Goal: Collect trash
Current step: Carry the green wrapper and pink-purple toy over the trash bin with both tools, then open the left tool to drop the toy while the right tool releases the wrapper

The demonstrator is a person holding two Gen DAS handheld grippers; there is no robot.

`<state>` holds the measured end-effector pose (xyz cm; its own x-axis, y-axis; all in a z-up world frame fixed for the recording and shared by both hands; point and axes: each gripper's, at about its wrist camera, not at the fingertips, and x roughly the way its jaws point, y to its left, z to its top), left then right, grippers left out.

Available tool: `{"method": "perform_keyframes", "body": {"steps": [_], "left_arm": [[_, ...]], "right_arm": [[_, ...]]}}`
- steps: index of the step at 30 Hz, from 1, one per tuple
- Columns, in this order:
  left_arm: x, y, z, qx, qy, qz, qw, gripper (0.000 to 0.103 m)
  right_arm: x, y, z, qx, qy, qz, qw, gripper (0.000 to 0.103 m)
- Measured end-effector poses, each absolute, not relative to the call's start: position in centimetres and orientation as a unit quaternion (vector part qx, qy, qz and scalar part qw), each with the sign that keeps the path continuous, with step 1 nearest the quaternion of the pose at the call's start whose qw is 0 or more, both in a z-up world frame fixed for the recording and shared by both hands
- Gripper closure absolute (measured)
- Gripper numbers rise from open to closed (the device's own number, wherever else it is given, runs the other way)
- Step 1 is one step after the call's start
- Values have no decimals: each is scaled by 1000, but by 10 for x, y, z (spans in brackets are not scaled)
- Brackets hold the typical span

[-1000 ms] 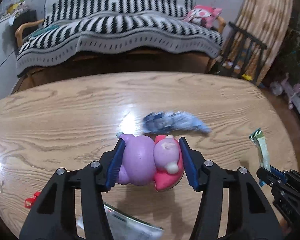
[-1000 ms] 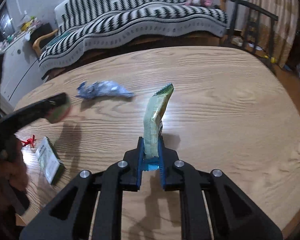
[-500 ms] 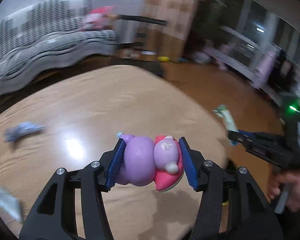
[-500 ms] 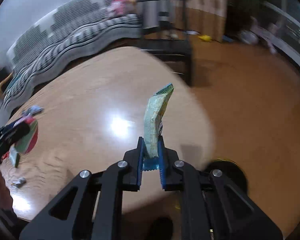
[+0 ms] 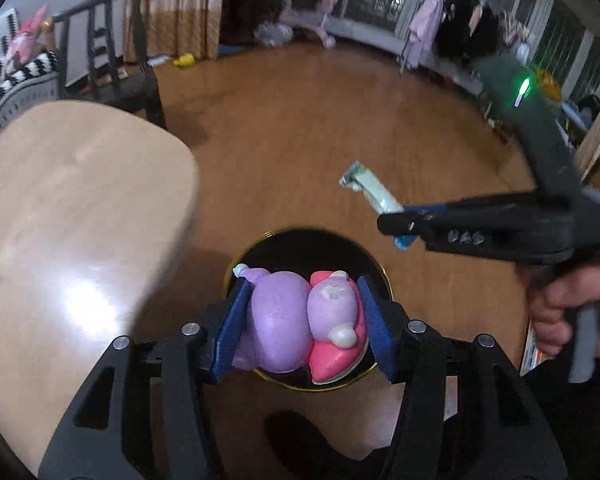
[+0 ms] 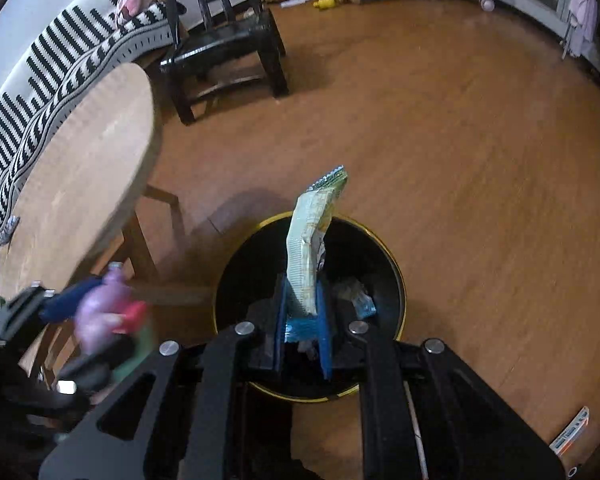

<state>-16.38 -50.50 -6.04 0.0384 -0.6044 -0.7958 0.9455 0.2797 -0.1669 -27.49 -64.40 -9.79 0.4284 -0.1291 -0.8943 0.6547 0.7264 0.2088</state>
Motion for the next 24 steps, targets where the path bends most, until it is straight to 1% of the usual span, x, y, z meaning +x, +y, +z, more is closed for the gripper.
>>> {"method": "perform_keyframes", "body": {"steps": [7, 16, 22, 24], "left_arm": [[-163, -525, -93, 232, 418, -556, 680, 49], [-158, -532, -96, 231, 421, -551, 683, 48], [-157, -529, -95, 217, 420, -543, 694, 40], [-157, -528, -93, 215, 418, -542, 697, 32]], "right_arm": [[-279, -644, -101, 278, 481, -226, 800, 89], [-265, -643, -102, 275, 484, -220, 801, 89], [-264, -644, -104, 277, 485, -224, 799, 89], [-264, -645, -105, 279, 487, -224, 797, 89]]}}
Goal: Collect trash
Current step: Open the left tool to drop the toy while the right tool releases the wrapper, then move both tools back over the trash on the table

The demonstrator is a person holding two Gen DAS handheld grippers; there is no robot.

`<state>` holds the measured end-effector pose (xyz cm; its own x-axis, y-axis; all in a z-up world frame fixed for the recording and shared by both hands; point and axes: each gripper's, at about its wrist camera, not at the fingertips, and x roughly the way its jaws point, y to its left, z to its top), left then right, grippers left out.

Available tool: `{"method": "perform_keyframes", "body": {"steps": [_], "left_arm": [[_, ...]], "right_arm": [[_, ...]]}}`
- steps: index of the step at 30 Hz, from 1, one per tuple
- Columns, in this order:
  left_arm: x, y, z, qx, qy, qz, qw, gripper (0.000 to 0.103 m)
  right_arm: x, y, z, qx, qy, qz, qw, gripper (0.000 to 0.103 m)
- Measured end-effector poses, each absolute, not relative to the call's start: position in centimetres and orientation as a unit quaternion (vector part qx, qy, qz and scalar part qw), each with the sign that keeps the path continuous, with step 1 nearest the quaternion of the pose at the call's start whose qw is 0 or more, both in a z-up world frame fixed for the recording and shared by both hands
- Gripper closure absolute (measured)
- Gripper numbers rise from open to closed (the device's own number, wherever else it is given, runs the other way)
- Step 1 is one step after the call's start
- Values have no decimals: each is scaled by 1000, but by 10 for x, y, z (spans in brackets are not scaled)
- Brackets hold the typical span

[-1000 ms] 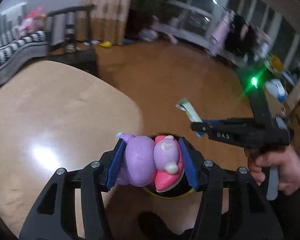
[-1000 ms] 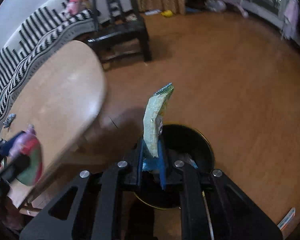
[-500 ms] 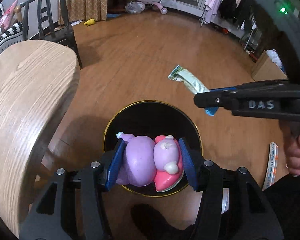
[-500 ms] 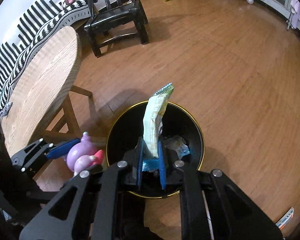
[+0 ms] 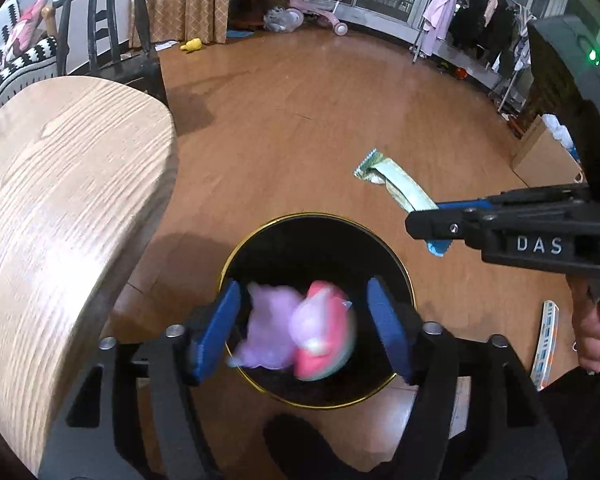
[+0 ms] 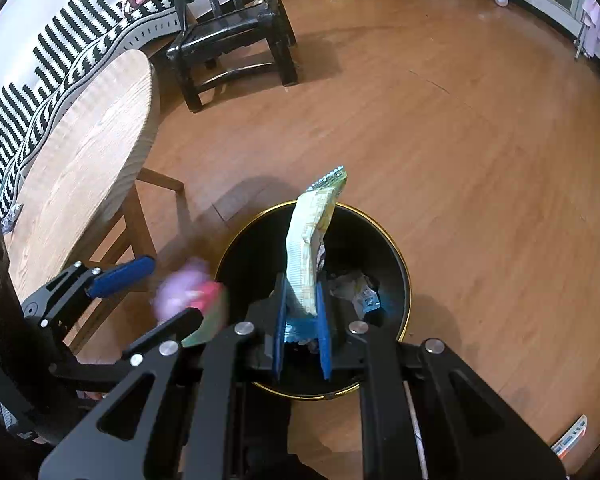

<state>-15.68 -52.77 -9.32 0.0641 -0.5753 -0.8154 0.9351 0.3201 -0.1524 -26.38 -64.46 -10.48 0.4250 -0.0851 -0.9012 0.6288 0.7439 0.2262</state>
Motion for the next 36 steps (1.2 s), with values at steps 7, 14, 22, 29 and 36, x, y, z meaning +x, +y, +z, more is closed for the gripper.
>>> {"method": "perform_keyframes", "body": {"steps": [7, 14, 22, 29, 36], "left_arm": [[-156, -525, -81, 204, 414, -546, 699, 27], [-152, -504, -51, 180, 400, -548, 712, 17], [-98, -435, -7, 139, 390, -502, 759, 13], [-29, -324, 19, 103, 388, -408, 820, 12], [43, -176, 18, 80, 404, -279, 867, 10]], "right_arm": [[-259, -642, -108, 278, 498, -221, 791, 89], [-250, -643, -103, 275, 494, -249, 786, 42], [-208, -606, -71, 246, 471, -241, 812, 38], [-115, -519, -41, 194, 462, -152, 852, 36], [-21, -388, -33, 119, 482, -7, 868, 36]]}}
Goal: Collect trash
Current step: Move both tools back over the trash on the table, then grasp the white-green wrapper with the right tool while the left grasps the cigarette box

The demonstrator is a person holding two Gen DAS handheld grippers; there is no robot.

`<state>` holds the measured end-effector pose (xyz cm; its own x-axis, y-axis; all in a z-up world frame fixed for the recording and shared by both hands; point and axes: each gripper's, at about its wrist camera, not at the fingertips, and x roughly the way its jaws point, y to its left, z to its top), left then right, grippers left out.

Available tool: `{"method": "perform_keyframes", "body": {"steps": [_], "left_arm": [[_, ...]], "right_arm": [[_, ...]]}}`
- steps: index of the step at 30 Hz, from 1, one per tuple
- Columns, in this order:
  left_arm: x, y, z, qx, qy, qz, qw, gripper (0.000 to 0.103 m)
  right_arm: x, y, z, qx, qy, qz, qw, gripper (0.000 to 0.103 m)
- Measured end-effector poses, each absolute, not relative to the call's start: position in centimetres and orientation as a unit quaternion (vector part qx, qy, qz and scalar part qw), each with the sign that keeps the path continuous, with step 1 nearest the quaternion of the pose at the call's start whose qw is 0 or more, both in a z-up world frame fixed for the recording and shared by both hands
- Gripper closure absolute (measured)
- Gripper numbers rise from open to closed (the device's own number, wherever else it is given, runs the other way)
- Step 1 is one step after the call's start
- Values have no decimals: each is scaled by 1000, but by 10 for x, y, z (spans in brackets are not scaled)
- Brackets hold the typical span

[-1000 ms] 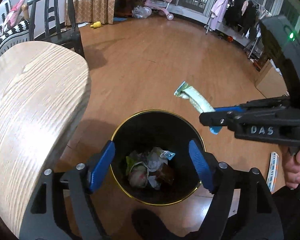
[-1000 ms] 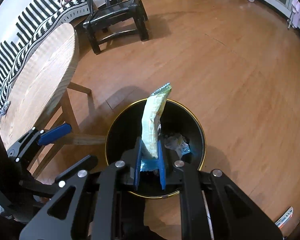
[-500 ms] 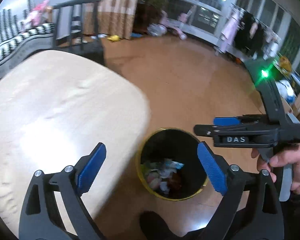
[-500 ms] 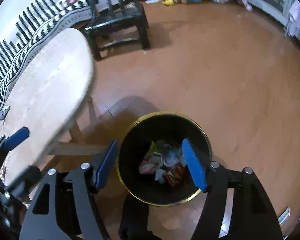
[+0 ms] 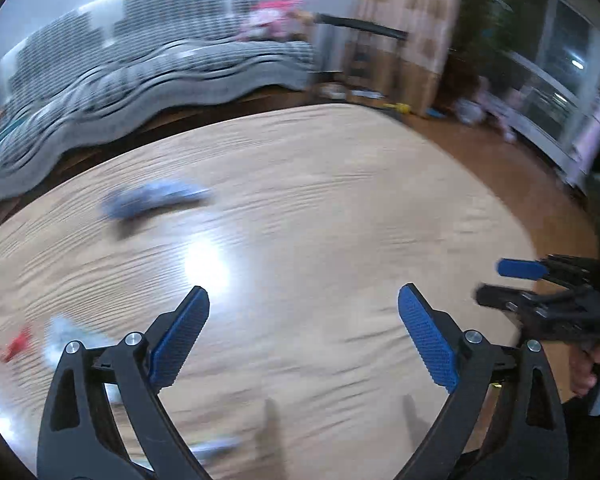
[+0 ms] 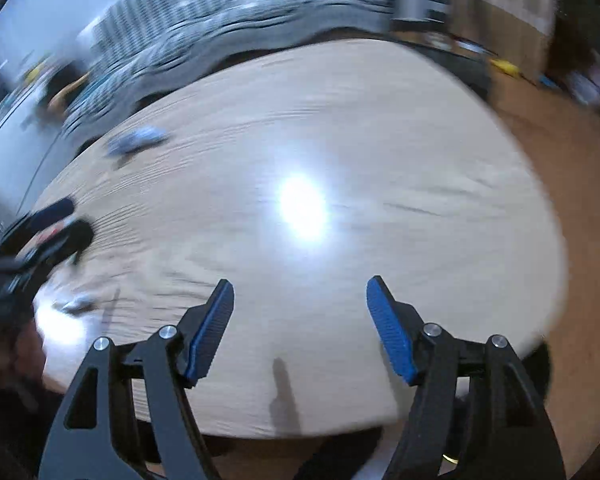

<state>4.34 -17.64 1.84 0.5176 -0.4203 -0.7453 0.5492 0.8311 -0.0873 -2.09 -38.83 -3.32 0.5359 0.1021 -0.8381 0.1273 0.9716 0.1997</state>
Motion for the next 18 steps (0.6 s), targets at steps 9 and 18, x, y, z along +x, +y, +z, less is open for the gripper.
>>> {"method": "perform_keyframes", "body": {"steps": [9, 18], "left_arm": [[99, -14, -7, -28, 490, -127, 862, 10], [107, 1, -14, 7, 496, -118, 860, 10]], "right_arm": [[37, -203, -43, -37, 493, 217, 842, 36], [34, -116, -74, -161, 492, 305, 799, 39]]}}
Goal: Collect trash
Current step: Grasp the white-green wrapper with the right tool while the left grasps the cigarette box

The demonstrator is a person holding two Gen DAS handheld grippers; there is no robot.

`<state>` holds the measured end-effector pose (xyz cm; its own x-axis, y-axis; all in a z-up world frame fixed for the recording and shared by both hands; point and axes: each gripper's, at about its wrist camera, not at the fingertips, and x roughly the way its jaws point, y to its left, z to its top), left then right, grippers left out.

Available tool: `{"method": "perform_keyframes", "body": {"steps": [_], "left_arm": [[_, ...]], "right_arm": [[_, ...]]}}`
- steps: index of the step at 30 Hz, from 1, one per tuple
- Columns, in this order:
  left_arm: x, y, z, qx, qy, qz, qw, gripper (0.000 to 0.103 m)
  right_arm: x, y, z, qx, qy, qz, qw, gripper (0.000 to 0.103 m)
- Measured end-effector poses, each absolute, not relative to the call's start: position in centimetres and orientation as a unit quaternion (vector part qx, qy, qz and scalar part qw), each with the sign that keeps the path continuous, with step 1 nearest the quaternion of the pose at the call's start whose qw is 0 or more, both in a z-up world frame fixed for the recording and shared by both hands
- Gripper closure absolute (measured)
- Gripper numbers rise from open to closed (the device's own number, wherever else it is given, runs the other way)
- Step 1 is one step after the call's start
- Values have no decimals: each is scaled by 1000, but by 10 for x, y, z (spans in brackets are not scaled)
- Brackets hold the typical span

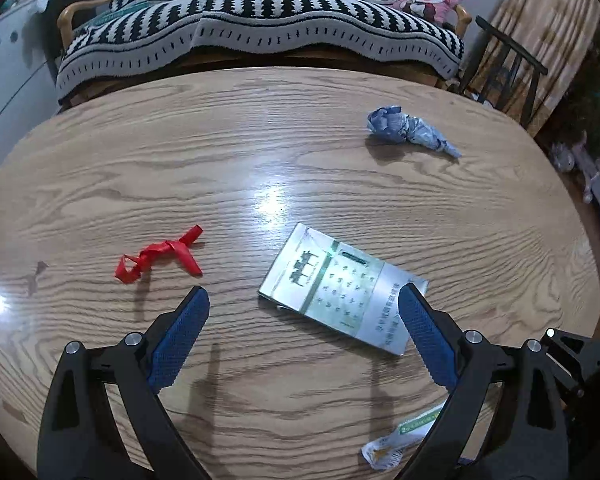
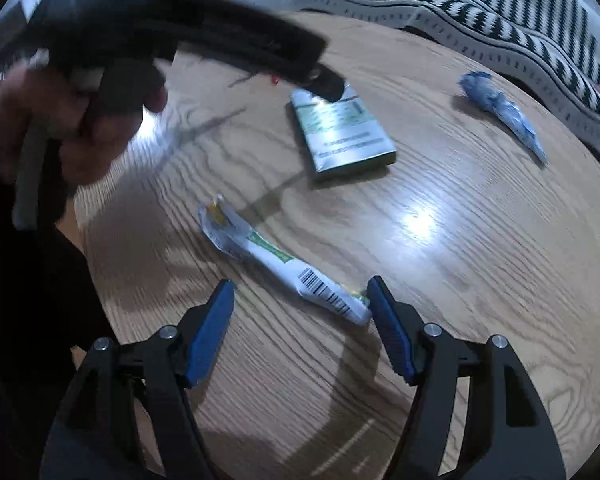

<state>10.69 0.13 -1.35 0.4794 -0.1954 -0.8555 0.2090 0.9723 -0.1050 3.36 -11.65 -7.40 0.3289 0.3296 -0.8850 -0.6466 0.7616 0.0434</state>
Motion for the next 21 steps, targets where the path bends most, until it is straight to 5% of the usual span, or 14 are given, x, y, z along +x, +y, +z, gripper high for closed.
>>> {"method": "perform_keyframes", "body": {"steps": [5, 21], "left_arm": [[111, 7, -23, 4, 509, -111, 854, 10], [148, -29, -47, -59, 560, -34, 826, 9]], "right_arm": [[23, -111, -74, -174, 479, 325, 797, 87], [-8, -163, -50, -151, 471, 308, 813, 93]]}}
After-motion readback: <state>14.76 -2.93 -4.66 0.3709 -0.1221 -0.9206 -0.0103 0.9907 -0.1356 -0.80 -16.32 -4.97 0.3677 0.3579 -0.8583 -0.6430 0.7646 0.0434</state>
